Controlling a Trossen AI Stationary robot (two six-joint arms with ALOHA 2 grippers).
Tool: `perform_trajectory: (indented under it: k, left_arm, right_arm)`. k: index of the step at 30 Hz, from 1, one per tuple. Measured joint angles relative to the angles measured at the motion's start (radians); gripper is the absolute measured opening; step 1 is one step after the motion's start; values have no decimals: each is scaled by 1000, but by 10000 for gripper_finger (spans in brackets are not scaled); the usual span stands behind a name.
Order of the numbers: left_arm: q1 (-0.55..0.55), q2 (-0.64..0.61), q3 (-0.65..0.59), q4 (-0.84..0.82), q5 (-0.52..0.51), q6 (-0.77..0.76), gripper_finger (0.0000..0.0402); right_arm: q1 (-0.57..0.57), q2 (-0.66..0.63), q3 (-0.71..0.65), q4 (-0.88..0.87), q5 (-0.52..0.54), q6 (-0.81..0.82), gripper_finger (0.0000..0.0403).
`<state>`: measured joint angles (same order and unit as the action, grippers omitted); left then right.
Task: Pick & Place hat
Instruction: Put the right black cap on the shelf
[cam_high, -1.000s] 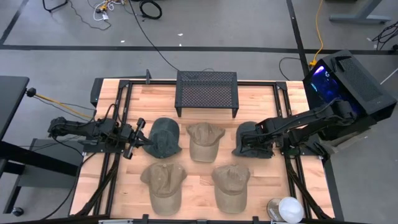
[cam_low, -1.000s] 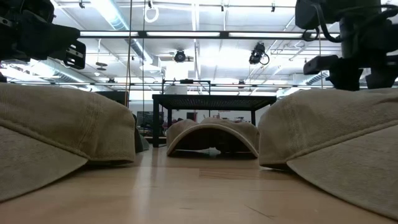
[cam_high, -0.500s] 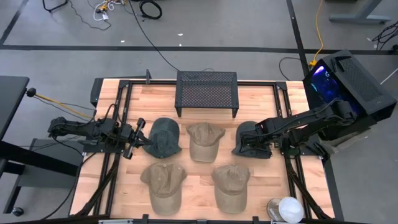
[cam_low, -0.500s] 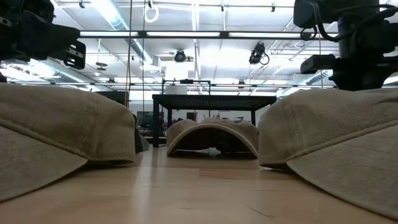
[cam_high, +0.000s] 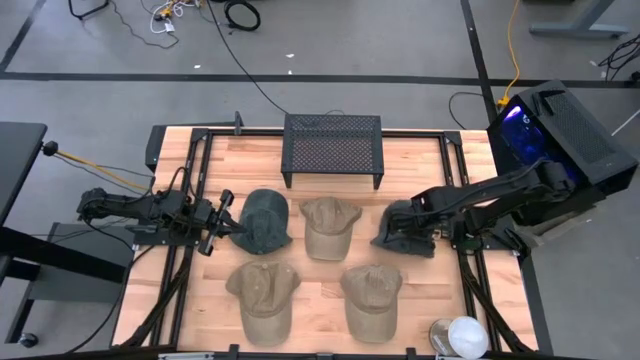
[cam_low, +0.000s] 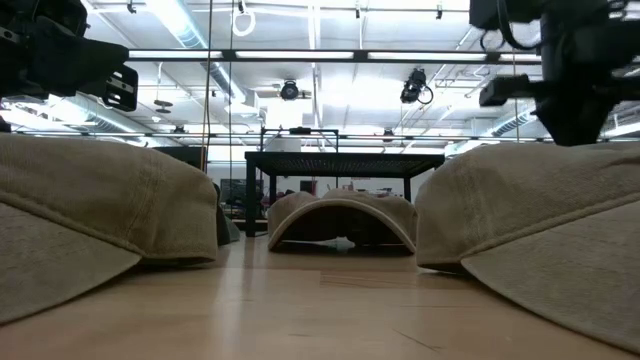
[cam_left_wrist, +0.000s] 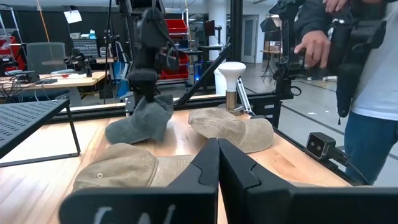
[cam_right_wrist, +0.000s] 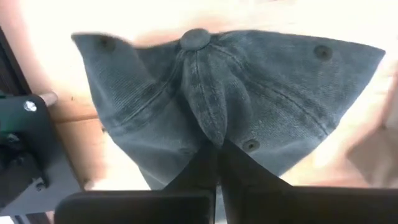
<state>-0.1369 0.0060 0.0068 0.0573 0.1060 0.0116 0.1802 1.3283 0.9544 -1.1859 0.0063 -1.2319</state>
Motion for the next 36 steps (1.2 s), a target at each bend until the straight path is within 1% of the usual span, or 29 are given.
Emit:
perform_trajectory:
  k: [6, 11, 19, 22, 29, 31, 36]
  left_arm:
    - [0, 0, 0, 0, 0, 0, 3]
    - [0, 0, 0, 0, 0, 0, 3]
    - [0, 0, 0, 0, 0, 0, 3]
    - [0, 0, 0, 0, 0, 0, 3]
    - [0, 0, 0, 0, 0, 0, 3]
    - [0, 0, 0, 0, 0, 0, 3]
    - [0, 0, 0, 0, 0, 0, 3]
  right_arm:
    - [-12, -2, 128, -109, -53, 89, 5]
    - [-34, -2, 237, -146, -44, 198, 5]
    - [-100, -2, 438, -171, -45, 265, 4]
    - [-137, -2, 521, -170, -7, 336, 4]
    - [-236, 19, 697, -161, 136, 524, 4]
    - [-269, 31, 738, -161, 151, 567, 4]
    - [-358, 57, 814, -153, 151, 656, 4]
